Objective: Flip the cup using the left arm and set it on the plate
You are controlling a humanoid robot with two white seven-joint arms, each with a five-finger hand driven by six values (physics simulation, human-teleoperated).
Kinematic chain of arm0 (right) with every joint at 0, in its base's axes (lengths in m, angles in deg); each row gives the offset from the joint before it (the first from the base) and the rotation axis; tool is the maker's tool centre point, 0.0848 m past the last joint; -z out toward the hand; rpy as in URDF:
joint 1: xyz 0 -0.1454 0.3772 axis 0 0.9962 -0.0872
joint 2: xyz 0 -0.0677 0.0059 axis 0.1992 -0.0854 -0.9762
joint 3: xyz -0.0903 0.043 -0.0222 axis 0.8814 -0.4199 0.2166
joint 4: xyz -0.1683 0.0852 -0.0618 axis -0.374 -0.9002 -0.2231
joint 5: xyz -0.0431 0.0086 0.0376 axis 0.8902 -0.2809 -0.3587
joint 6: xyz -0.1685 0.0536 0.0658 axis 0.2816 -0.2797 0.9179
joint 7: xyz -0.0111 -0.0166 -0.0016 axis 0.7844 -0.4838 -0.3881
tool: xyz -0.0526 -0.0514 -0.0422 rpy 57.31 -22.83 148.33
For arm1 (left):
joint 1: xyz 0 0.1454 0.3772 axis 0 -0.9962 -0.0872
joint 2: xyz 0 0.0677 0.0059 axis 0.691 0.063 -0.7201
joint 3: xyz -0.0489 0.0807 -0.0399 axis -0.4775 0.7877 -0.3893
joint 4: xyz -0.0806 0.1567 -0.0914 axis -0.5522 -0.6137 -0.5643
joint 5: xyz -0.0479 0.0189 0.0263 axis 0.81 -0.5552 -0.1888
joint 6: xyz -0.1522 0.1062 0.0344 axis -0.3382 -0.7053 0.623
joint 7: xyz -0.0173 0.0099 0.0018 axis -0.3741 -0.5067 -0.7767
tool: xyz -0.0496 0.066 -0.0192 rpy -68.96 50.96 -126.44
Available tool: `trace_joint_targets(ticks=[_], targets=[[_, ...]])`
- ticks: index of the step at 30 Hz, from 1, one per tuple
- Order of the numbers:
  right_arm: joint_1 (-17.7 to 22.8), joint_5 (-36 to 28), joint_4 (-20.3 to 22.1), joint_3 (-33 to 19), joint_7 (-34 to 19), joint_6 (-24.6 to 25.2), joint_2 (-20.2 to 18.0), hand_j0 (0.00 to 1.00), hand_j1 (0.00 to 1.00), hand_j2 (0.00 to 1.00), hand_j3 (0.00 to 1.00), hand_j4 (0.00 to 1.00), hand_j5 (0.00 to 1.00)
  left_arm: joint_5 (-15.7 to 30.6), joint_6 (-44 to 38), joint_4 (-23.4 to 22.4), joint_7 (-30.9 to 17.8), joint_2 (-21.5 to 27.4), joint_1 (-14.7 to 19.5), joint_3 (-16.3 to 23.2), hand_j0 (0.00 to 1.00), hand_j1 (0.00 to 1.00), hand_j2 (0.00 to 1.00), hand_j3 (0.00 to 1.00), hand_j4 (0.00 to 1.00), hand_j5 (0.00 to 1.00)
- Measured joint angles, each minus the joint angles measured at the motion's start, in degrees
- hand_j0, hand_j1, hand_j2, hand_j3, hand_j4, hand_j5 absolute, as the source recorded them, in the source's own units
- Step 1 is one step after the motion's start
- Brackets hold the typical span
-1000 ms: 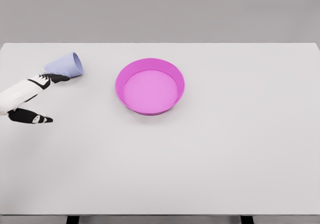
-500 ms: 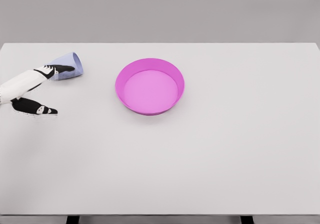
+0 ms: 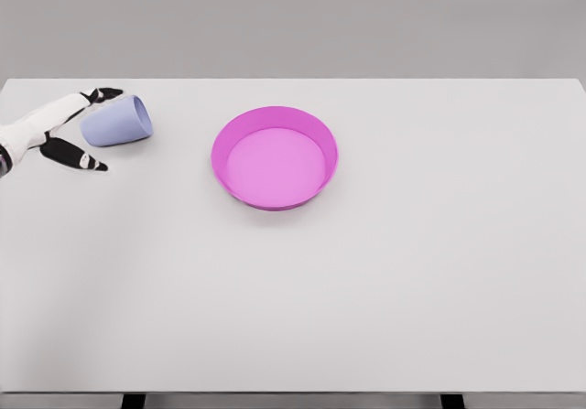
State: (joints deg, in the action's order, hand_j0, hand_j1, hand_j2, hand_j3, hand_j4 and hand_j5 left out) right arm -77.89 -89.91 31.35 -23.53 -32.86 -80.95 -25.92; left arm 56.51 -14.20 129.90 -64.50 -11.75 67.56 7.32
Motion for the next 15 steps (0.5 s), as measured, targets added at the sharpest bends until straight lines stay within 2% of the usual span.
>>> trace_joint_targets(ticks=[10, 15], targets=[[-0.1, 0.0, 0.0, 0.0, 0.0, 0.0, 0.0, 1.0, 1.0, 1.0, 1.0, 1.0, 1.0, -10.9, -7.4, 4.1, 0.0, -2.4, 1.7, 2.0, 1.0, 1.0, 1.0, 1.0, 1.0, 1.0], [-0.1, 0.0, 0.0, 0.0, 0.0, 0.0, 0.0, 1.0, 1.0, 1.0, 1.0, 1.0, 1.0, -13.7, -7.8, 5.0, 0.0, -4.1, 2.6, 2.9, 1.0, 1.0, 1.0, 1.0, 1.0, 1.0]])
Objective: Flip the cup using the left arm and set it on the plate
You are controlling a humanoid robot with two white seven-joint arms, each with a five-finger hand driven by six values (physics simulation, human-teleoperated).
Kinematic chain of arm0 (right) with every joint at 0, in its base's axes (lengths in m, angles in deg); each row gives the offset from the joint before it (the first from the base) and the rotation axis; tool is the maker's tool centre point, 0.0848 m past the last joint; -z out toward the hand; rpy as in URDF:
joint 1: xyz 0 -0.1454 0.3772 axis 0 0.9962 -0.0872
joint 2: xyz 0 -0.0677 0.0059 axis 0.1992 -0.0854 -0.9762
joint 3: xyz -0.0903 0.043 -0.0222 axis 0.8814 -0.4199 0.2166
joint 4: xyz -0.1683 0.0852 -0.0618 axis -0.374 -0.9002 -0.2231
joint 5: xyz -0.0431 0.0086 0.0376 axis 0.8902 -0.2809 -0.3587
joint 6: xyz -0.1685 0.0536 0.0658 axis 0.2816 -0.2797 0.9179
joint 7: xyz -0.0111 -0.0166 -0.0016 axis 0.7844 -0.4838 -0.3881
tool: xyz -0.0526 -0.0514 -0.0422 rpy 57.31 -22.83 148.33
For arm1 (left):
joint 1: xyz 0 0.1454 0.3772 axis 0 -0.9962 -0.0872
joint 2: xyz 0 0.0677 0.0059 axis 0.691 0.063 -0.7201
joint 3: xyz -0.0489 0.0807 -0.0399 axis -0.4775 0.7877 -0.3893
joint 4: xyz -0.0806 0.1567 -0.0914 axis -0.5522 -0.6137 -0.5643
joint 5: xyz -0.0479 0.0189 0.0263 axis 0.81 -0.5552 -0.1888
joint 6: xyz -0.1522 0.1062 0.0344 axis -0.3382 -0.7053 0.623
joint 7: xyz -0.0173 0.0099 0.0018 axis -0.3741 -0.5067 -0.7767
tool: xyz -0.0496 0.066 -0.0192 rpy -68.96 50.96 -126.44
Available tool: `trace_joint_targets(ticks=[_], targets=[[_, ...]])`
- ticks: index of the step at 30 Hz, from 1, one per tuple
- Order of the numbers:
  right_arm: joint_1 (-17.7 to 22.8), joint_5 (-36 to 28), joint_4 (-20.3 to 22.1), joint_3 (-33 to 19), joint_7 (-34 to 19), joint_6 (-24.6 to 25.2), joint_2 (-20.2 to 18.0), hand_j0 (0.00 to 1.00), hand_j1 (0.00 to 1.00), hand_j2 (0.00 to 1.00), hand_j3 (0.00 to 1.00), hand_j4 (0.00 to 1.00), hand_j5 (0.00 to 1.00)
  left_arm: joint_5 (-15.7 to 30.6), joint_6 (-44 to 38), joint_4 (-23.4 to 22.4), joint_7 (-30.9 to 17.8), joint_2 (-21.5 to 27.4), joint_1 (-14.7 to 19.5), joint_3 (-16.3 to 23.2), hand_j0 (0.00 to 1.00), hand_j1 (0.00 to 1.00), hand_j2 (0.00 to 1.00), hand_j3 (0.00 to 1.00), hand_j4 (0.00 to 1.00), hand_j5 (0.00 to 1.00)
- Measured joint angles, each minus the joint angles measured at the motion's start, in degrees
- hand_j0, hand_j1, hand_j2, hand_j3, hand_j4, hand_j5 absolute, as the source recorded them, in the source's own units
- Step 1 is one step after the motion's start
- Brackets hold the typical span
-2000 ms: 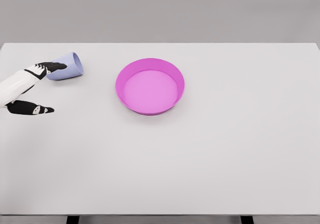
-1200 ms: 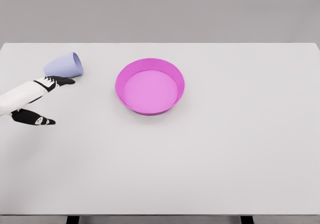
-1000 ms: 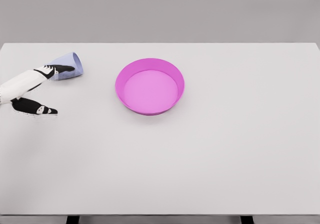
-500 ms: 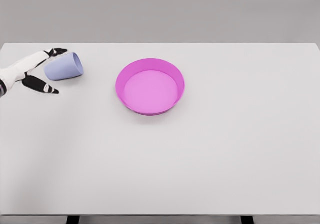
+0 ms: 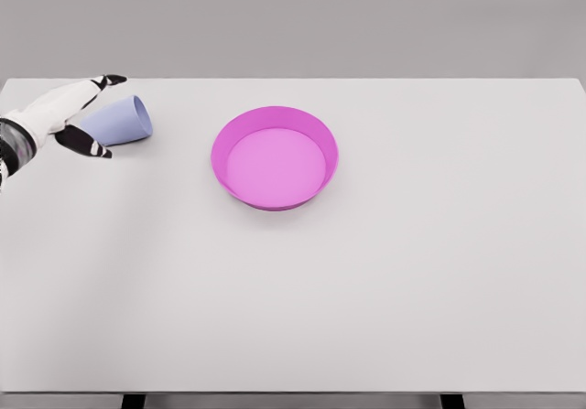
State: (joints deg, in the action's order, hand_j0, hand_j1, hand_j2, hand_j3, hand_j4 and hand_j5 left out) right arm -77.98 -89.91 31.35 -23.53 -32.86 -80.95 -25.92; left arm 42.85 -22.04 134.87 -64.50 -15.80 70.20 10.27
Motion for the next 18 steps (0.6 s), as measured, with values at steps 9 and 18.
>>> trace_joint_targets(ticks=[9, 18], targets=[[0.0, 0.0, 0.0, 0.0, 0.0, 0.0, 0.0, 1.0, 1.0, 1.0, 1.0, 1.0, 1.0, -6.9, -0.1, -5.0, 0.0, -6.9, 4.1, 0.8, 1.0, 1.0, 1.0, 1.0, 1.0, 1.0], [0.0, 0.0, 0.0, 0.0, 0.0, 0.0, 0.0, 1.0, 1.0, 1.0, 1.0, 1.0, 1.0, -8.9, -0.1, -11.2, 0.0, -9.1, 6.0, 0.7, 1.0, 1.0, 1.0, 1.0, 1.0, 1.0]])
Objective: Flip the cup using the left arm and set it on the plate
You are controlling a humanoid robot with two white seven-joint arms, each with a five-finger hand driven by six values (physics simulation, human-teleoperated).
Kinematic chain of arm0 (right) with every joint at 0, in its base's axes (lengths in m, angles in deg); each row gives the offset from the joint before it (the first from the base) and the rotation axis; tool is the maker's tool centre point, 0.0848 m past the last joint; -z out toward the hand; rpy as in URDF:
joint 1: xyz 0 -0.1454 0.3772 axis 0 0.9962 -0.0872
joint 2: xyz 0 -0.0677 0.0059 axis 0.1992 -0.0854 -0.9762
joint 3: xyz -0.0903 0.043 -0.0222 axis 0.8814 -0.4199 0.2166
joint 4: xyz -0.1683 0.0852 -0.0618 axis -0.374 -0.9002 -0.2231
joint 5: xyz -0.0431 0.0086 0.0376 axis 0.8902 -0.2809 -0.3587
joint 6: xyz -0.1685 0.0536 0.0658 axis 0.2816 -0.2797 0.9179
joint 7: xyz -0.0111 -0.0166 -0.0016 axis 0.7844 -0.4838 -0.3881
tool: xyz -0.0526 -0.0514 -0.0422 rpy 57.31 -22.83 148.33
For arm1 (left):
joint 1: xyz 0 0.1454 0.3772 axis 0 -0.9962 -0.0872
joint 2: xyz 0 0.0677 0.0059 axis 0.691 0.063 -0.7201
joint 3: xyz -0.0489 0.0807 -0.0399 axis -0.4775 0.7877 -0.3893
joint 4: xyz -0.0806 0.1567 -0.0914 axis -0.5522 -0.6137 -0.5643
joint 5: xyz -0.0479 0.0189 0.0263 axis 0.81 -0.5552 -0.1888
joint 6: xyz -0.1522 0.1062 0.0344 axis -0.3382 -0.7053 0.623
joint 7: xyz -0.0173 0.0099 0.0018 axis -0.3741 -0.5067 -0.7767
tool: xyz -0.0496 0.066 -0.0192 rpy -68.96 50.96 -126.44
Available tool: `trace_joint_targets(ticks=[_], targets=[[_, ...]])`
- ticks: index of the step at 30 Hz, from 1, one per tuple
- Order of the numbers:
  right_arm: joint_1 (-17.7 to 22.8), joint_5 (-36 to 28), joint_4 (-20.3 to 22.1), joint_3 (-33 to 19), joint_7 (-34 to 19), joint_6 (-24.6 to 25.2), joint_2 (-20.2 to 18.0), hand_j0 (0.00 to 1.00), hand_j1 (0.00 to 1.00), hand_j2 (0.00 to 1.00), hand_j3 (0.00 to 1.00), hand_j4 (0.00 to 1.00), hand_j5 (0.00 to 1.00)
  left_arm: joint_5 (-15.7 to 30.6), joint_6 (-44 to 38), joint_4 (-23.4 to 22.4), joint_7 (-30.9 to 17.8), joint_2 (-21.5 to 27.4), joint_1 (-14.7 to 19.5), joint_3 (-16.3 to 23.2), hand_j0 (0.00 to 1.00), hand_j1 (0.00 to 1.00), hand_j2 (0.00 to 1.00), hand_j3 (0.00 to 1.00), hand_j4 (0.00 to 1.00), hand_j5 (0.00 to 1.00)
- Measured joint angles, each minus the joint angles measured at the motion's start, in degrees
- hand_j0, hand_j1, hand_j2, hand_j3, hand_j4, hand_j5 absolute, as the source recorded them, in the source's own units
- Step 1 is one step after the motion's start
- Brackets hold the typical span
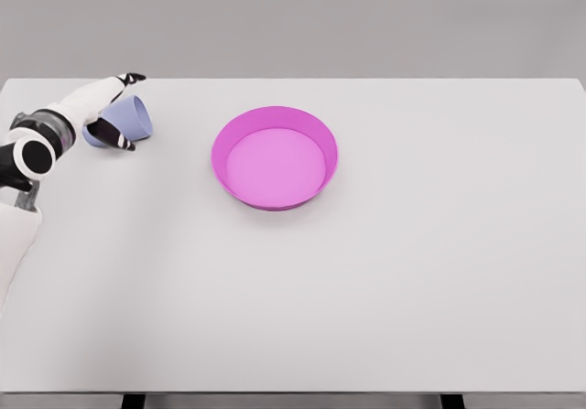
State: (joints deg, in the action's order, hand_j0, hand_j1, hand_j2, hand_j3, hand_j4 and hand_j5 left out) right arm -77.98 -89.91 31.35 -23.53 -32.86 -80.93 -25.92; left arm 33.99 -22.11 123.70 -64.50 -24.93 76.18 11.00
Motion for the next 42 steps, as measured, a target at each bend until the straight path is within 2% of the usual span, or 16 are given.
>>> trace_joint_targets(ticks=[7, 11, 25, 35, 42], targets=[[0.0, 0.0, 0.0, 0.0, 0.0, 0.0, 0.0, 1.0, 1.0, 1.0, 1.0, 1.0, 1.0, -0.2, 0.3, -5.6, 0.0, -0.3, 2.5, 0.0, 1.0, 1.0, 1.0, 1.0, 1.0, 1.0], [0.0, 0.0, 0.0, 0.0, 0.0, 0.0, 0.0, 1.0, 1.0, 1.0, 1.0, 1.0, 1.0, -0.2, 0.5, -7.7, 0.0, -0.7, 2.7, 0.1, 1.0, 1.0, 1.0, 1.0, 1.0, 1.0], [0.0, 0.0, 0.0, 0.0, 0.0, 0.0, 0.0, 1.0, 1.0, 1.0, 1.0, 1.0, 1.0, -2.0, 0.8, -12.7, 0.0, -2.4, 5.0, 0.3, 1.0, 1.0, 1.0, 1.0, 1.0, 1.0], [0.0, 0.0, 0.0, 0.0, 0.0, 0.0, 0.0, 1.0, 1.0, 1.0, 1.0, 1.0, 1.0, -2.1, 1.9, -14.0, 0.0, -2.3, 5.0, 0.2, 1.0, 1.0, 1.0, 1.0, 1.0, 1.0], [0.0, 0.0, 0.0, 0.0, 0.0, 0.0, 0.0, 1.0, 1.0, 1.0, 1.0, 1.0, 1.0, -2.1, 2.2, -16.1, 0.0, -2.3, 6.3, 0.2, 1.0, 1.0, 1.0, 1.0, 1.0, 1.0]])
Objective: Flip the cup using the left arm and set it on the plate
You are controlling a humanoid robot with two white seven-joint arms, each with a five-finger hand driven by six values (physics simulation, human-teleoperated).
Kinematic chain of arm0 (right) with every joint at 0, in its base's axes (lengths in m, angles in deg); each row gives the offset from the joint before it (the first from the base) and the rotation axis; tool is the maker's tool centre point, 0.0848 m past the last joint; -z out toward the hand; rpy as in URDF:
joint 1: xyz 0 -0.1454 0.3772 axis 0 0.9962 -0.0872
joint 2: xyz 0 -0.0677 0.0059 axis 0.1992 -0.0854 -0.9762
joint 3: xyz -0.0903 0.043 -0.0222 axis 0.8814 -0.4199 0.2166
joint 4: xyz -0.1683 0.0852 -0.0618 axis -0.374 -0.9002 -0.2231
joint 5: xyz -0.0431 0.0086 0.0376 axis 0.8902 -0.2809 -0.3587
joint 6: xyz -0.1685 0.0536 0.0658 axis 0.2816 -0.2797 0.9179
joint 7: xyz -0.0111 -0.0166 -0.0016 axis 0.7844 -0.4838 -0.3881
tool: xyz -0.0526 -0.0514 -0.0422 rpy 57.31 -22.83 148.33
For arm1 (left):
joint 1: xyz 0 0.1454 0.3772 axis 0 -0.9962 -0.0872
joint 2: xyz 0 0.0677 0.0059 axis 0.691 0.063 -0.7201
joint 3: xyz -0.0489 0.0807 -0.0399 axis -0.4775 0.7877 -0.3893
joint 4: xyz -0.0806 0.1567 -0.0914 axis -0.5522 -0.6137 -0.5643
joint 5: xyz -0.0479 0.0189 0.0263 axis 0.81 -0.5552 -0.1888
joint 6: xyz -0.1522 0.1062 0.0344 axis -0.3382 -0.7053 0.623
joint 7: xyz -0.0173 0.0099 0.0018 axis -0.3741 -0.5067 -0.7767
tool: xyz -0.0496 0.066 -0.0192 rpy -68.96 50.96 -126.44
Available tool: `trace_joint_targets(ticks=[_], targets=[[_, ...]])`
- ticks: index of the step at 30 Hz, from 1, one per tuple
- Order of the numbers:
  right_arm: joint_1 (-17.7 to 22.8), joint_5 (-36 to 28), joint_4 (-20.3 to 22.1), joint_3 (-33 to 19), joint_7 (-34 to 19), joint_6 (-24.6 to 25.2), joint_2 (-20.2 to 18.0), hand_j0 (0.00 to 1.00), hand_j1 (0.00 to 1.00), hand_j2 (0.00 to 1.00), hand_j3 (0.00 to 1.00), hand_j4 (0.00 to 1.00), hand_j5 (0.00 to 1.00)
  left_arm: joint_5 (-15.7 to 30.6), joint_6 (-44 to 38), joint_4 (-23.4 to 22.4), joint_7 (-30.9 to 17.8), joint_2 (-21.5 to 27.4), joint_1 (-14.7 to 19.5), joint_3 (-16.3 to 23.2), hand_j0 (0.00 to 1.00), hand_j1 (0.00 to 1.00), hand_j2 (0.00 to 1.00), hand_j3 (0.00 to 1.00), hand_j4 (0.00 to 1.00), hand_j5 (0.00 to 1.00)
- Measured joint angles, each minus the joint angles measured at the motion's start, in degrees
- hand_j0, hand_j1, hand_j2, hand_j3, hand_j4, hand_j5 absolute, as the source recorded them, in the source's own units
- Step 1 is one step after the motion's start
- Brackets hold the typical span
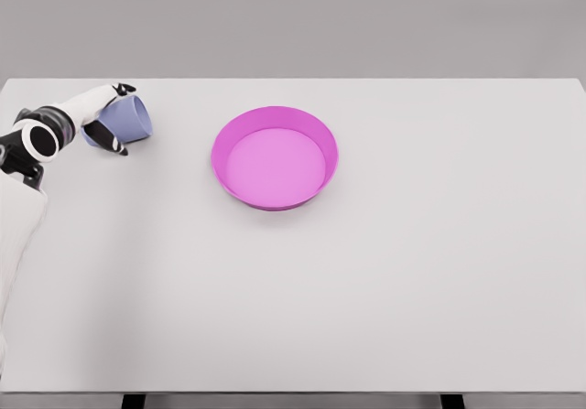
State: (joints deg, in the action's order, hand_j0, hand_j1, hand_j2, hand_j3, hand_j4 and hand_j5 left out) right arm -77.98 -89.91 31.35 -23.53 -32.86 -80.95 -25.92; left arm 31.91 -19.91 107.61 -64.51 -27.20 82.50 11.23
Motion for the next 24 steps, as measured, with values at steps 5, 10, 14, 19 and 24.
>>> trace_joint_targets(ticks=[5, 10, 14, 19, 24], targets=[[0.0, 0.0, 0.0, 0.0, 0.0, 0.0, 0.0, 1.0, 1.0, 1.0, 1.0, 1.0, 1.0, 0.0, 0.1, -0.3, 0.0, 0.1, 0.1, 0.0, 1.0, 1.0, 1.0, 1.0, 1.0, 1.0], [0.0, 0.0, 0.0, 0.0, 0.0, 0.0, 0.0, 1.0, 1.0, 1.0, 1.0, 1.0, 1.0, 0.0, 0.2, -0.3, 0.0, -0.2, 0.0, 0.2, 1.0, 1.0, 1.0, 1.0, 1.0, 1.0], [0.0, 0.0, 0.0, 0.0, 0.0, 0.0, 0.0, 1.0, 1.0, 1.0, 1.0, 1.0, 1.0, 0.1, 0.3, -0.3, 0.0, -0.5, 0.1, 0.6, 1.0, 1.0, 1.0, 1.0, 1.0, 1.0], [0.0, 0.0, 0.0, 0.0, 0.0, 0.0, 0.0, 1.0, 1.0, 1.0, 1.0, 1.0, 1.0, 0.2, 0.5, -0.2, 0.0, -0.7, 0.0, 0.8, 1.0, 1.0, 1.0, 1.0, 1.0, 1.0], [0.0, 0.0, 0.0, 0.0, 0.0, 0.0, 0.0, 1.0, 1.0, 1.0, 1.0, 1.0, 1.0, -0.6, 0.5, -0.3, 0.0, -0.6, 0.1, 1.0, 0.99, 0.99, 0.99, 0.99, 0.99, 0.99]])
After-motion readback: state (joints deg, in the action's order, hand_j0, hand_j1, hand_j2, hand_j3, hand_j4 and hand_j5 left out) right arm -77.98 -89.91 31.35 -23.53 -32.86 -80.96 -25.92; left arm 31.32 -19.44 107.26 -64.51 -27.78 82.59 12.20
